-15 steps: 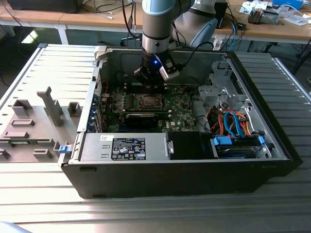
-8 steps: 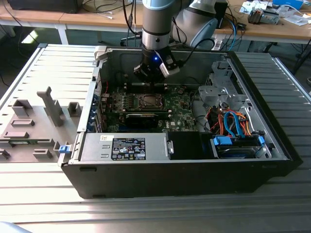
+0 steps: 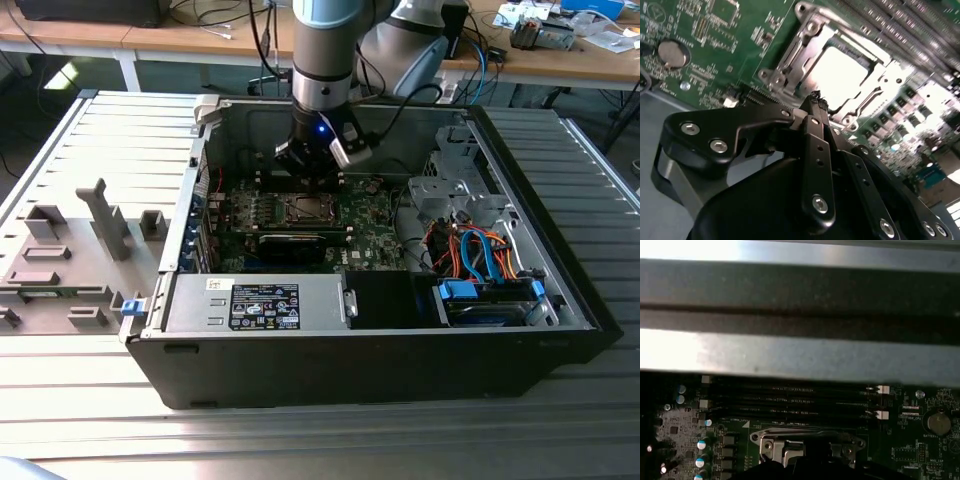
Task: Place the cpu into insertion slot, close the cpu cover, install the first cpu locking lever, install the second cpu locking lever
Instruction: 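Install the first cpu locking lever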
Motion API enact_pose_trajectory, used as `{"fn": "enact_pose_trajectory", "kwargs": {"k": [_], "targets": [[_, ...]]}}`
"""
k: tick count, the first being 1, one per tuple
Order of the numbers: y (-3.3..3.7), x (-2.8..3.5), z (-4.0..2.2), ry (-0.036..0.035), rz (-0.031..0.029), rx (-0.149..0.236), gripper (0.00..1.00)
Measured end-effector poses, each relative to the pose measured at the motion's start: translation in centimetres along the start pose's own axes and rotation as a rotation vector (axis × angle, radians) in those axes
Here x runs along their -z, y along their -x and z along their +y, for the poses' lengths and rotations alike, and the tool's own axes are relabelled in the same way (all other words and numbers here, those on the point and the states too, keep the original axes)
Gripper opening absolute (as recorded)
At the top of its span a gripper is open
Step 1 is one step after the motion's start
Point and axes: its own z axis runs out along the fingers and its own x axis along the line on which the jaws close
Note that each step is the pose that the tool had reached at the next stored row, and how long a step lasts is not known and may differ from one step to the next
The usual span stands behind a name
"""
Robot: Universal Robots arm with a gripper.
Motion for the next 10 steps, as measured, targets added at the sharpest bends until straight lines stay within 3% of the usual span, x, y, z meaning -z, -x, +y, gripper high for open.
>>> {"fn": "enact_pose_trajectory", "kwargs": {"k": [8,10], "targets": [[-0.1,0.04,-1.76,0.0001,0.0009,0.0,0.11],[-0.1,0.04,-1.9,0.0002,0.0008,0.0,0.11]]}}
